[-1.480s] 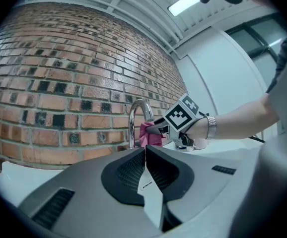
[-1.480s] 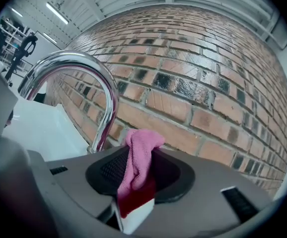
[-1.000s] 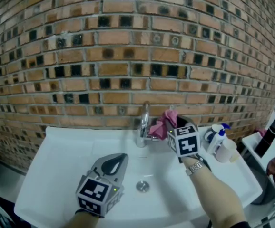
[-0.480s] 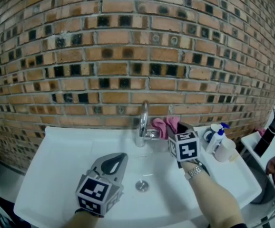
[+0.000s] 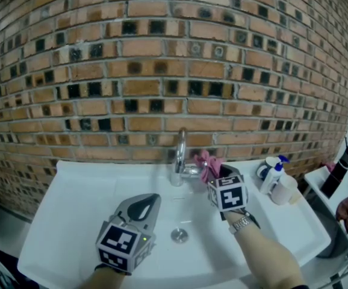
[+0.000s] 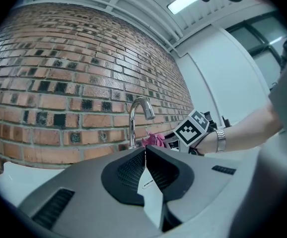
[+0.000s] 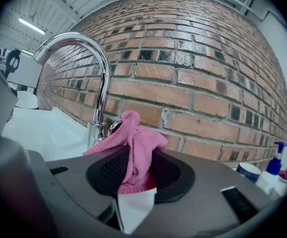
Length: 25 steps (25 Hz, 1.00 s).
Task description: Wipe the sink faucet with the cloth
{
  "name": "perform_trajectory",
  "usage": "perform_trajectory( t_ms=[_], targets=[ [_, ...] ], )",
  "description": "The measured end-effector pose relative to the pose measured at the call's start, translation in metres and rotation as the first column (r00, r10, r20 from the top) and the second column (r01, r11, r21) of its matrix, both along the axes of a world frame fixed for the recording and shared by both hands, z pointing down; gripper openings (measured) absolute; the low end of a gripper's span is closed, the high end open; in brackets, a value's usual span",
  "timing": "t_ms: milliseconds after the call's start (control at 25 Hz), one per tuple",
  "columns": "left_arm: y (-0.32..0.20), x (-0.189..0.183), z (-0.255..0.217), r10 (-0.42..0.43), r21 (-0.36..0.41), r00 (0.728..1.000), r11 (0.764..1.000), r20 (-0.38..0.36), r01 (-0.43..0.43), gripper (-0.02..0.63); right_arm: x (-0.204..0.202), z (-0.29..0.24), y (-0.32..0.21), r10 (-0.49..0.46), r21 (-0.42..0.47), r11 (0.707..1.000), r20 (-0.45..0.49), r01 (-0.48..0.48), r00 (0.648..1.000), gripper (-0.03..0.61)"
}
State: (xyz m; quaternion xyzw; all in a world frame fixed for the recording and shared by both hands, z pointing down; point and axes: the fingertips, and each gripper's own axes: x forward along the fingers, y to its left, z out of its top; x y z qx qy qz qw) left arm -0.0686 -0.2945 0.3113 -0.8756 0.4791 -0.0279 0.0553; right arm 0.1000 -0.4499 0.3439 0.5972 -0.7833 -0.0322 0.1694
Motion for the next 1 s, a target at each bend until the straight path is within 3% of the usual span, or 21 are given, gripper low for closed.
perform_trajectory(
  t_ms=[1000],
  targets=[
    [-0.001,0.000,0.003,0.004,-0.005,1.000,1.000,0.007,-0.004,0.011,-0.011,0.047,0.004,-0.018,-0.115,0.993,-0.058,0.012,0.998,0.123]
  ],
)
